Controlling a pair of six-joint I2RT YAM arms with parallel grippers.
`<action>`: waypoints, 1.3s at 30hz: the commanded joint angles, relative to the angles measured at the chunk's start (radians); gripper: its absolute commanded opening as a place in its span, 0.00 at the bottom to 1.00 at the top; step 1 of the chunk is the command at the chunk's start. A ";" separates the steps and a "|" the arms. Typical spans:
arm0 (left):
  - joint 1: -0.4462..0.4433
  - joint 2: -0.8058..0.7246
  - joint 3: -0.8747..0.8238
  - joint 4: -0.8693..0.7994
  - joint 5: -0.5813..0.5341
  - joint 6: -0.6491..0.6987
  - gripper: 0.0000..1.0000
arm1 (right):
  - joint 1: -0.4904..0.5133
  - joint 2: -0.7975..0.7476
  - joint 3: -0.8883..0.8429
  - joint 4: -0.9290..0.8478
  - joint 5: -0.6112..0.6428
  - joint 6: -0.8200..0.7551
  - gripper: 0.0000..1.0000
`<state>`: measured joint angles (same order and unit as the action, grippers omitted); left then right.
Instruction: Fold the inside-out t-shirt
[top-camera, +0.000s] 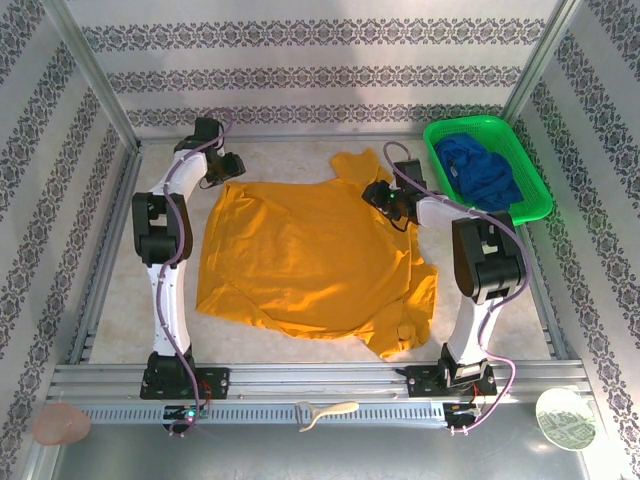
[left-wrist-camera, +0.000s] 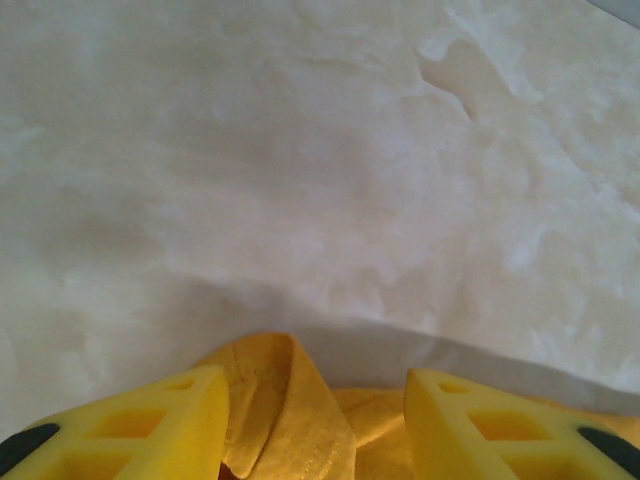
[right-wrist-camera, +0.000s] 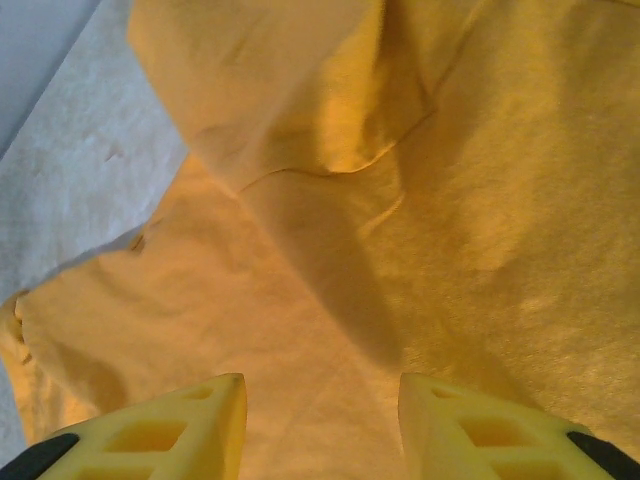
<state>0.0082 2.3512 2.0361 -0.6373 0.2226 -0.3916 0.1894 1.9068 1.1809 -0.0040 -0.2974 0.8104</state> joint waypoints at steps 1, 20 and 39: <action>0.003 0.037 0.047 -0.093 -0.042 0.032 0.48 | -0.015 0.020 -0.006 0.035 0.049 0.098 0.45; 0.007 0.028 0.066 -0.036 -0.014 0.006 0.00 | -0.060 0.033 -0.114 -0.045 0.209 0.380 0.46; 0.141 -0.154 -0.193 0.177 0.006 -0.125 0.36 | -0.072 0.020 -0.112 -0.121 0.292 0.494 0.40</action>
<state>0.1581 2.2150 1.8660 -0.5003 0.2062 -0.5011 0.1326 1.9182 1.0817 -0.0181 -0.0635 1.2942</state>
